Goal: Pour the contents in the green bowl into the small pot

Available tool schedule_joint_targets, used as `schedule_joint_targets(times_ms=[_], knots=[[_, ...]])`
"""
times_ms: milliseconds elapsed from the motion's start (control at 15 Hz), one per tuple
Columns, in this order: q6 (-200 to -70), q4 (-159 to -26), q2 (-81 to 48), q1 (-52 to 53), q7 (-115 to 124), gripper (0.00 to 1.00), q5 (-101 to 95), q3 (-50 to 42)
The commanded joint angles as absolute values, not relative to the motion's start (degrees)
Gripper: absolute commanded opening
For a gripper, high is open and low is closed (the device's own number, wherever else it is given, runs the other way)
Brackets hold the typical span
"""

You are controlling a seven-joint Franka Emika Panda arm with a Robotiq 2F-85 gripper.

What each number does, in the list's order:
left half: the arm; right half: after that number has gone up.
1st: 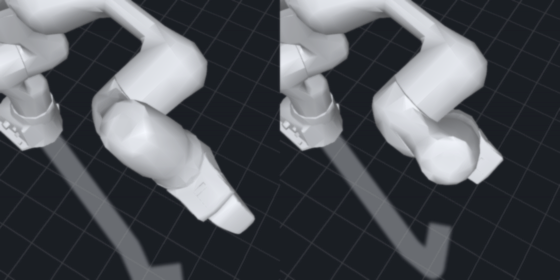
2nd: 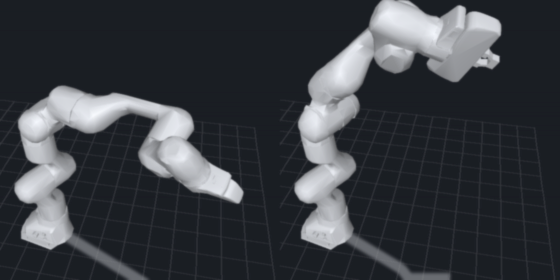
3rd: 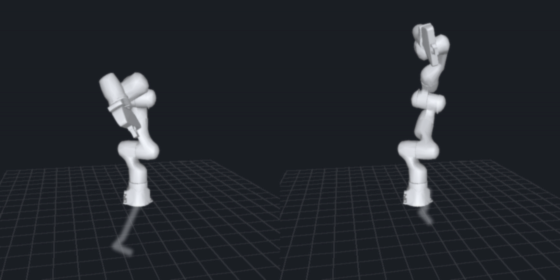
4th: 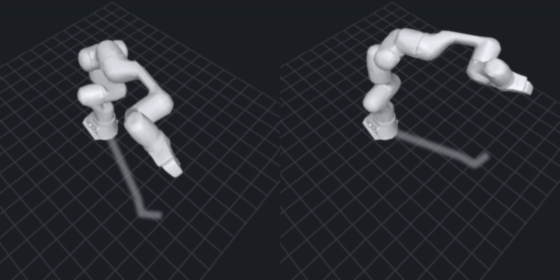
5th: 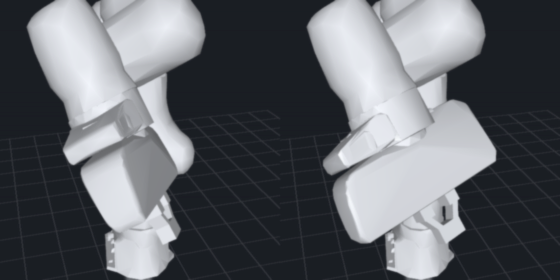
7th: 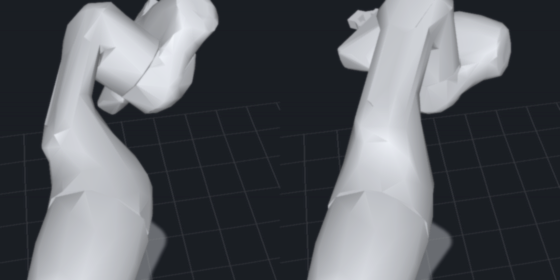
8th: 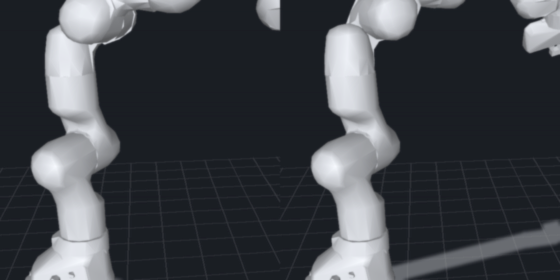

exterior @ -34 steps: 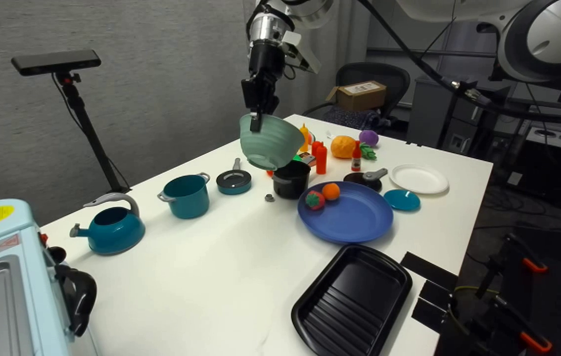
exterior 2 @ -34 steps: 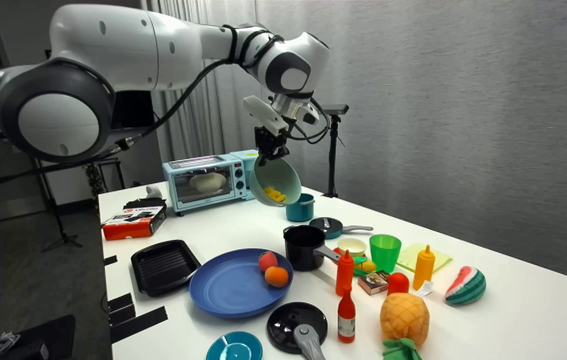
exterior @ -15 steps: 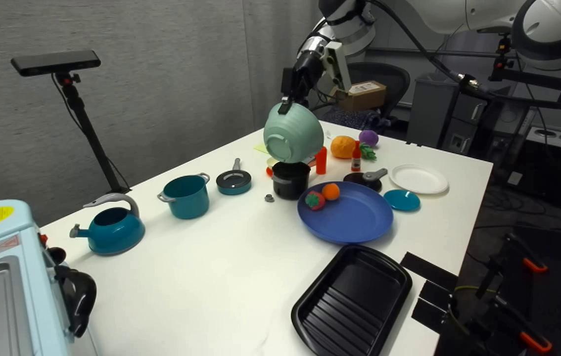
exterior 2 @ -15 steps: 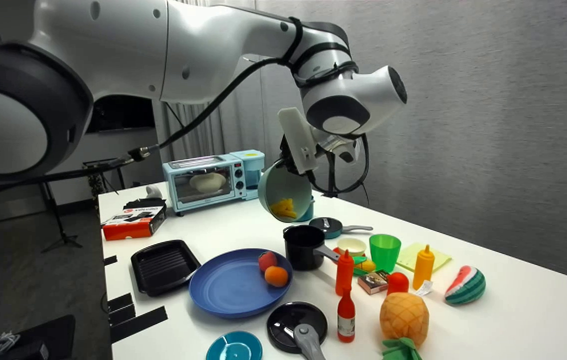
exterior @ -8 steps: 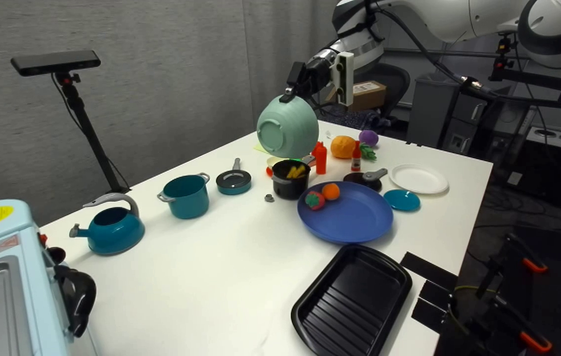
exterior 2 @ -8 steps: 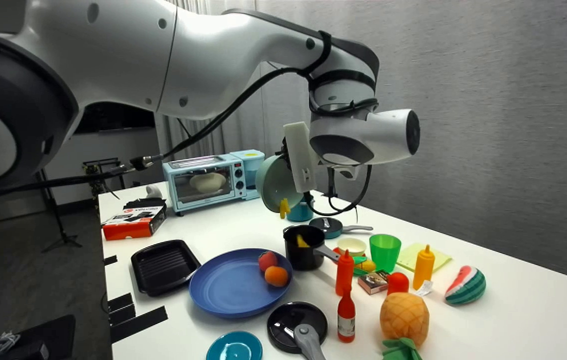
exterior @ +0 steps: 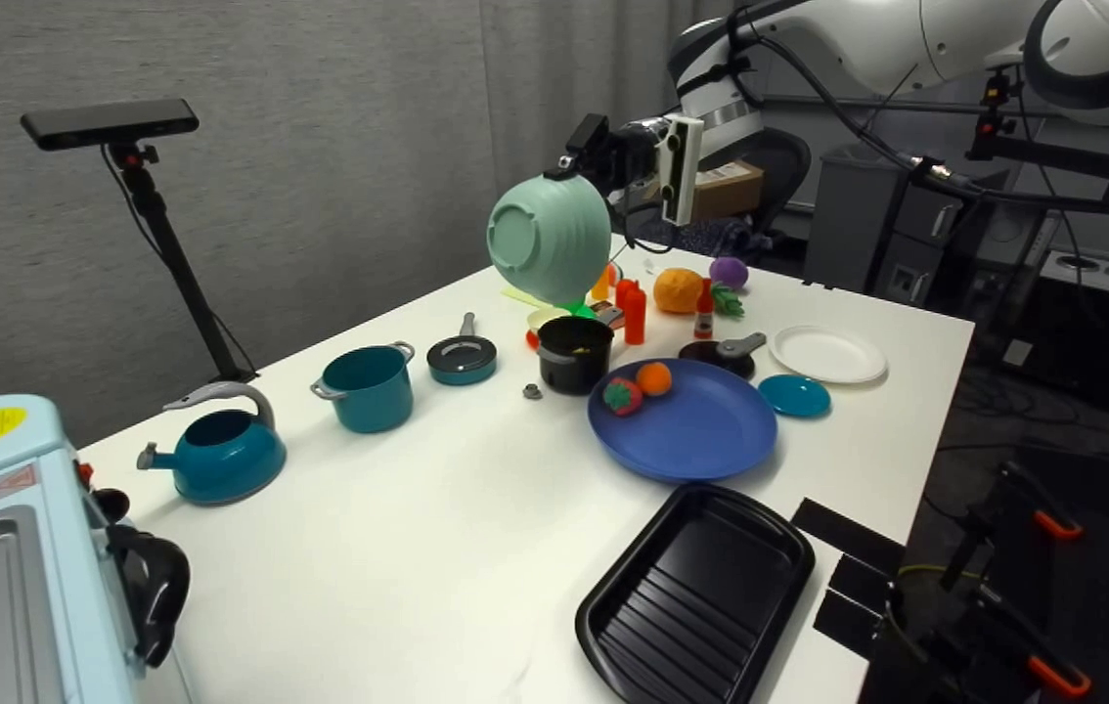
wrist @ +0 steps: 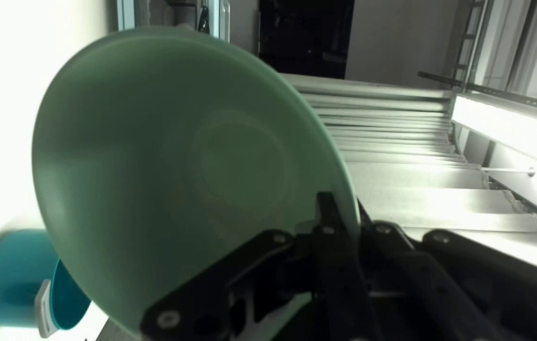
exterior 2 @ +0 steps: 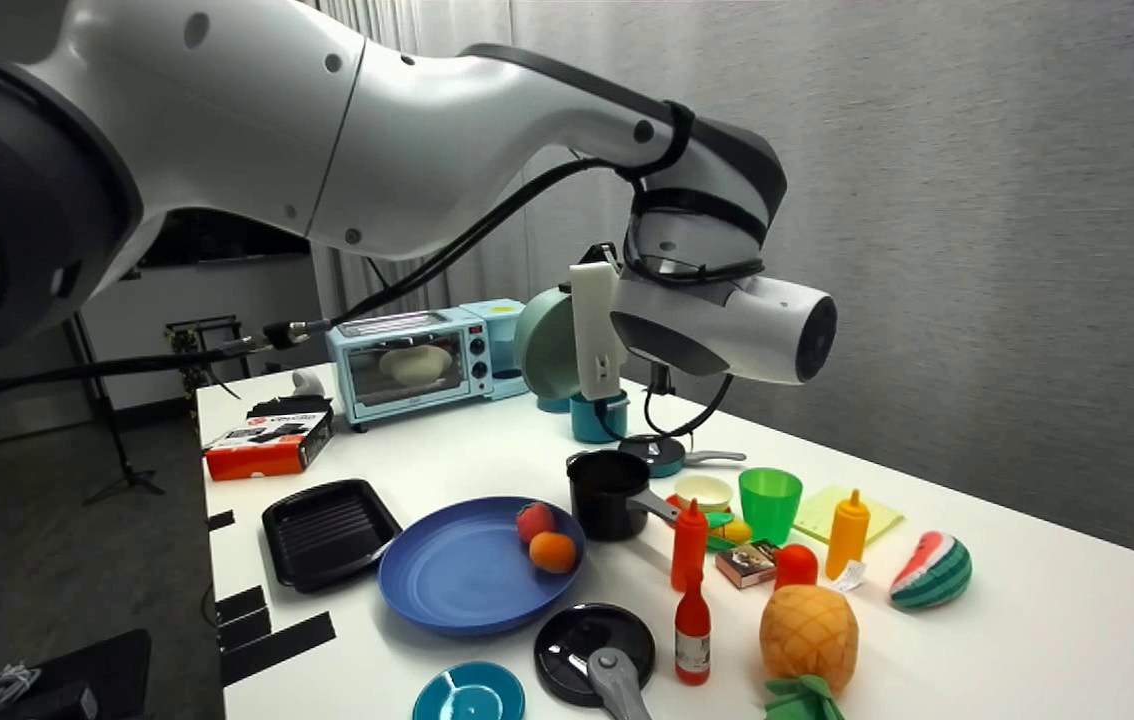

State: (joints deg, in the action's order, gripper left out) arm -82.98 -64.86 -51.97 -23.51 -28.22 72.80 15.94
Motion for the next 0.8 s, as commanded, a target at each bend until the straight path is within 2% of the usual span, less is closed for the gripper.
schedule_joint_targets(times_ms=[0,267,600,733], knots=[[-82.52,-68.43,-47.52,-20.09,-27.52,0.02,75.87,10.97],[-90.89,-68.6,-42.9,-11.57,-20.29,0.02,71.46,5.29],[-104.0,-67.04,-39.6,0.36,-10.61,0.02,62.72,3.42],[-105.58,-69.03,-38.3,1.18,-9.11,0.02,57.22,2.49]])
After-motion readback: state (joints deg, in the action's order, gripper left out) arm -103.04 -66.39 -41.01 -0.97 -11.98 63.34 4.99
